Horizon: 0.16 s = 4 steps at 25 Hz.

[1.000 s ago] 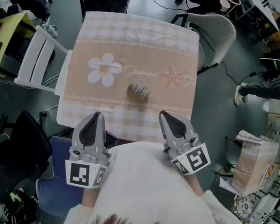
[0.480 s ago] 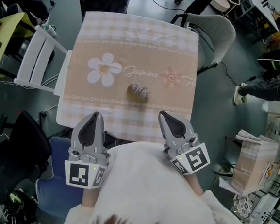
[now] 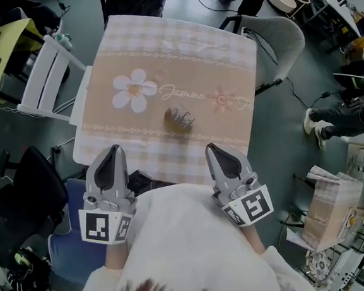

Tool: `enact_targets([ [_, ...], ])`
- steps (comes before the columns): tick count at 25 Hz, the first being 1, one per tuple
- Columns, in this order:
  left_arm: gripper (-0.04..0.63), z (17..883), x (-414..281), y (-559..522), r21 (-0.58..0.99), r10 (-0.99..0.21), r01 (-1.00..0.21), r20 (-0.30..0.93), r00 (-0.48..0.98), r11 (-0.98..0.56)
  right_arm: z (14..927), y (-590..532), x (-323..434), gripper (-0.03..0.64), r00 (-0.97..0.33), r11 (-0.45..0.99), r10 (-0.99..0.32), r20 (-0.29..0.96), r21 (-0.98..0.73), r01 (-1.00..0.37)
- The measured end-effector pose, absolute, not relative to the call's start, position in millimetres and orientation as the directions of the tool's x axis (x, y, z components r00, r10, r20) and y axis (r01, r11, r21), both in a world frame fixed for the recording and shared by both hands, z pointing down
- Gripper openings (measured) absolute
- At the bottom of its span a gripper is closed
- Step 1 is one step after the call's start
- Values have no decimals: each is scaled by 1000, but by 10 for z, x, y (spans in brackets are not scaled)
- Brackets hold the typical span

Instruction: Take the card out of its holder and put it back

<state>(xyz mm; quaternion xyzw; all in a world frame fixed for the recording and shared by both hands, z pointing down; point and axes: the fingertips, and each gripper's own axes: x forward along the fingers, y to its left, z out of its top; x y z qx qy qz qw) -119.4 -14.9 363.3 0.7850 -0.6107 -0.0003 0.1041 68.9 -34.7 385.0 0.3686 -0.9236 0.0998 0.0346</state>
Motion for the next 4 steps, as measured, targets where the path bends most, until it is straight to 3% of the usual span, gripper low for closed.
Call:
enact_targets([
  [4,5,3639,-1220,-132,159,-960,-961,130,247,-226,3860,-333,700,-3,-725,708,-673,142,-158,-688],
])
